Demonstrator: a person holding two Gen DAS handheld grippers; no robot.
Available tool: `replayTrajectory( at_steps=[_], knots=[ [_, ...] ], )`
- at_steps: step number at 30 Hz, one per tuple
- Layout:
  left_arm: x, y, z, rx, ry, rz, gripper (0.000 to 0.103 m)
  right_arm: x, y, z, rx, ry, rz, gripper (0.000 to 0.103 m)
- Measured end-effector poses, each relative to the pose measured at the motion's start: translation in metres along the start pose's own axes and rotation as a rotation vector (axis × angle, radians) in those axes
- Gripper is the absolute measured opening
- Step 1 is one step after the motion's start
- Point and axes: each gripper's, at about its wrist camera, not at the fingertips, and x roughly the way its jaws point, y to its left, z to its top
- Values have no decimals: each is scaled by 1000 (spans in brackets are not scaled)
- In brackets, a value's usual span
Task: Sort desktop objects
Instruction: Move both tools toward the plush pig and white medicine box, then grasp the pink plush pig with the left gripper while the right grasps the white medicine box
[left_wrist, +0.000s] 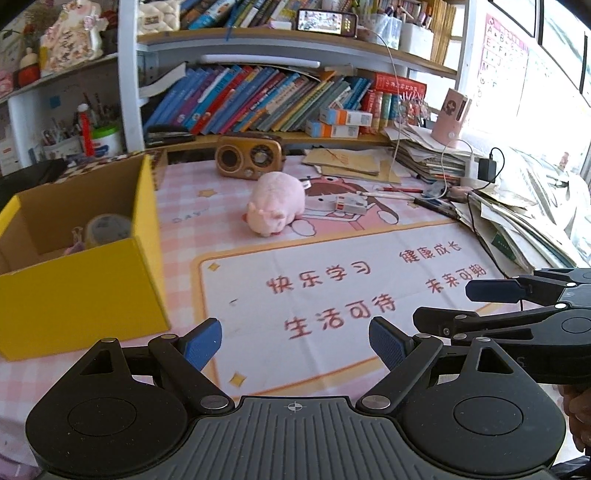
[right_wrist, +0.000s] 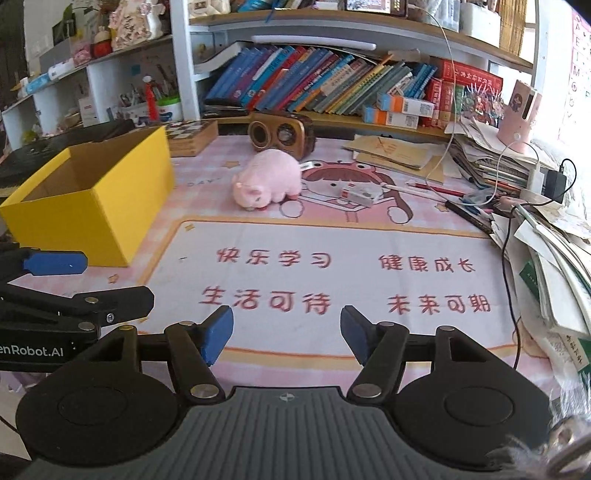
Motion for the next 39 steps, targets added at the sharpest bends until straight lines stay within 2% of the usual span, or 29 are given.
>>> replayTrajectory(
  at_steps=[12,19,26,33,39],
  knots=[
    [50,-25,35,5,38,23,89,42,-52,27,31,33,28,64],
    [78,-24,51,-72,74,50,89,69,-76,44,45,53,62,64],
    [109,-16,74,-101,55,105,89,102,-93,63,-14,38,77,66],
    [147,-2,101,-115,28,125,89,146,-107,92,-57,25,94,76],
    [188,3,115,-104,54,149,91,188,-114,114,-82,43,104,82]
  ],
)
